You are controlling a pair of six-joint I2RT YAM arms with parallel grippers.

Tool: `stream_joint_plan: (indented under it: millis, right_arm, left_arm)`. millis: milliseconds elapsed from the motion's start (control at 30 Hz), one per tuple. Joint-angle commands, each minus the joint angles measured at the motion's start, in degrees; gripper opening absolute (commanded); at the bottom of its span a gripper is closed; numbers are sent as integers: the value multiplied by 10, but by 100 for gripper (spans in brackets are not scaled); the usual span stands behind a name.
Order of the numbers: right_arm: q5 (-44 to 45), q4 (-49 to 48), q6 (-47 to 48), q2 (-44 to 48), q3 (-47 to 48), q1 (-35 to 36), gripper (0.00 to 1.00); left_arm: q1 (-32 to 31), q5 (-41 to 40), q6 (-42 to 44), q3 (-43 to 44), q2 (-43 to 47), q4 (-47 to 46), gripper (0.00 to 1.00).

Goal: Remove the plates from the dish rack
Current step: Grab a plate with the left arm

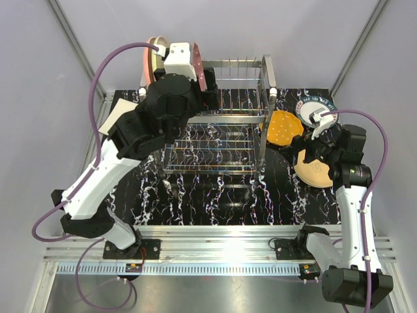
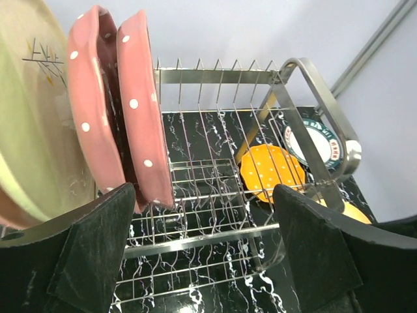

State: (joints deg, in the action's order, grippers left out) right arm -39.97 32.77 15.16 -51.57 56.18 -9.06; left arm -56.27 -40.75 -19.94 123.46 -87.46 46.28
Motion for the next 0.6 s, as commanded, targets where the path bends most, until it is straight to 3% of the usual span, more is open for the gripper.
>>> stream_joint_plan:
  millis: [0,567]
  right_arm:
    - [4,-20,-4,8,-1,-3,100]
    - [8,-21,-1,10,-2,-3,100]
  left_arm:
    - [6,-38,4,33,-17,-30,88]
    - [13,-129,51,41,-73,-58,86]
